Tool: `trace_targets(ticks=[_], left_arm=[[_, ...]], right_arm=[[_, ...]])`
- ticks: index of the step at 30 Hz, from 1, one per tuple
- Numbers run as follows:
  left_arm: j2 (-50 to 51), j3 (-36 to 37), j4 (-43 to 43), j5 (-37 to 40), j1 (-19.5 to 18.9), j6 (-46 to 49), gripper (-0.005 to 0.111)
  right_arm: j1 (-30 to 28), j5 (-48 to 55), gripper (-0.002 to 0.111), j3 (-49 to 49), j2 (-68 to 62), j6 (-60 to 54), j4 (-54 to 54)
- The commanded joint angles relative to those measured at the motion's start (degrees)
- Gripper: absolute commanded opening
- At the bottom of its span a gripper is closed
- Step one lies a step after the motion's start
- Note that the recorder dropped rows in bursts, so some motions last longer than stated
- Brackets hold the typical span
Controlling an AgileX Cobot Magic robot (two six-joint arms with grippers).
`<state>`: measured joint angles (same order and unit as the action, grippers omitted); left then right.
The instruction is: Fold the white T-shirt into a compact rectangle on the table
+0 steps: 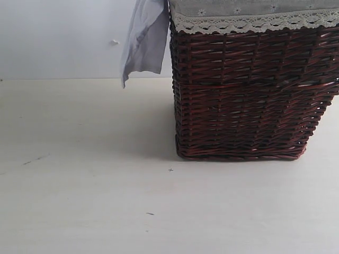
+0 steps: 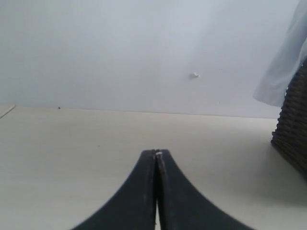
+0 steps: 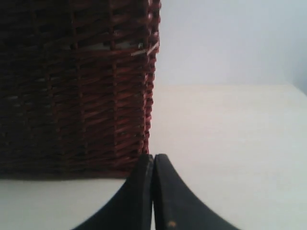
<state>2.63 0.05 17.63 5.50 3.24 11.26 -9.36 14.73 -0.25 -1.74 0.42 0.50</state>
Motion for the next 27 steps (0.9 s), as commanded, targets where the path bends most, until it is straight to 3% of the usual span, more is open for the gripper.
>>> trace_targets(ticks=[1, 4, 10, 21, 27], left_arm=[[0.05, -0.05, 6.54, -3.15, 0.25, -1.58, 0.000], [0.05, -0.05, 12.99, -3.92, 0.25, -10.08, 0.000], [0.05, -0.05, 14.07, -2.46, 0.25, -20.36, 0.000], [0.05, -0.31, 16.07, -2.02, 0.25, -23.64, 0.000], [4.50, -10.28, 15.74, 1.23, 0.25, -16.61, 0.000]], right_arm=[[0.00, -11.80, 0.000, 0.25, 0.30, 0.79, 0.30], [0.00, -19.07, 0.000, 0.25, 0.30, 4.69, -5.50], [0.00, -26.71, 0.000, 0.25, 0.30, 14.03, -13.88], [0.00, -26.71, 0.000, 0.25, 0.30, 21.32, -13.28], [0.00, -23.65, 0.000, -5.33, -1.67, 21.19, -7.70]])
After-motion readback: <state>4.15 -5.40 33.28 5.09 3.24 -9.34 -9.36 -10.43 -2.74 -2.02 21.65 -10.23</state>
